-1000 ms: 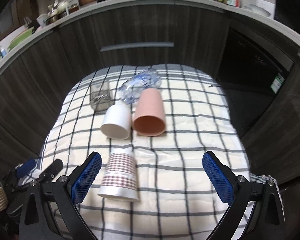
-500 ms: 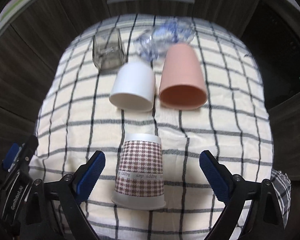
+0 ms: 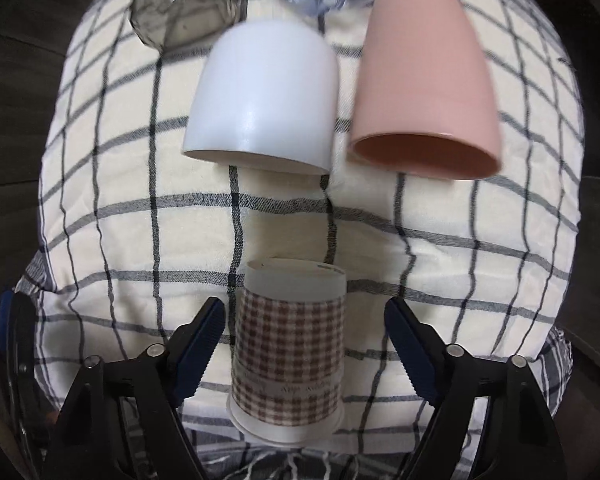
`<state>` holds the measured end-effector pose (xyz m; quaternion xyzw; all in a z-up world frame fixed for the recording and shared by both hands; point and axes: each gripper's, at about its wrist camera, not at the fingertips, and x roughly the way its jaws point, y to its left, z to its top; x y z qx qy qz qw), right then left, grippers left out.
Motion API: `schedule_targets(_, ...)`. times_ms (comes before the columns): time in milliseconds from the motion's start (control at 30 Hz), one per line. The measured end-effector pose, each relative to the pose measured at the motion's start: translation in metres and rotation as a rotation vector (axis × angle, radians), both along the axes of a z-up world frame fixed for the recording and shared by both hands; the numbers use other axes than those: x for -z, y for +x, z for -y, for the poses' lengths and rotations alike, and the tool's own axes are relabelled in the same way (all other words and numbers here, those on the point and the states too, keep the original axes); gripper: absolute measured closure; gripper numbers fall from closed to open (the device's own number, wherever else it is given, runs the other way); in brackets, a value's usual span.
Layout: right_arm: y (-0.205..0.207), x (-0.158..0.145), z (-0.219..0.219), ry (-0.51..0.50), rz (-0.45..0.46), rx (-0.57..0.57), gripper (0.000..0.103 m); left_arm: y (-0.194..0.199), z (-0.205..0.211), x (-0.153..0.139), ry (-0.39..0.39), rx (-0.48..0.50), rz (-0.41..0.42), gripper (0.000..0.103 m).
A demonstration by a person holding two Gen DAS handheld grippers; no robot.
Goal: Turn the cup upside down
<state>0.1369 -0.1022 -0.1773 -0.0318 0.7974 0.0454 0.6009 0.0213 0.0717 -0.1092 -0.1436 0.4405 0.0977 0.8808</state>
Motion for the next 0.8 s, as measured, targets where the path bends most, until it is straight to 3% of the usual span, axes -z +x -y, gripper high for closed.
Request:
schedule_targets(233,0.002,0.021,-0.010,-0.024,-0.086,-0.043,0.044,0.003,0.000,0.005,-0.008,0.001,-0.015,0.014)
schedule_targets(433,-0.010,-0.002,-0.010,0.007,0.011,-0.065,0.045,0.005,0.003,0.005,0.000,0.007,-0.011,0.014)
schedule_targets(533,-0.024,-0.036,-0.004,0.058,0.170,-0.057,0.045,0.003,0.003,0.004,0.004,0.007,-0.006,0.014)
schedule_targets(633,-0.042,-0.068,0.005,0.082,0.398,-0.043,0.045,0.002,0.004,0.006,0.008,0.004,-0.010,0.014)
schedule_targets(667,-0.051,-0.081,0.011,0.080,0.514,-0.030,0.045,0.002,0.004,0.007,0.009,0.005,-0.012,0.014)
schedule_targets(800,-0.084,-0.097,0.026,0.074,0.838,0.015,0.045,0.001,0.010,0.008,0.025,0.024,-0.013,0.014)
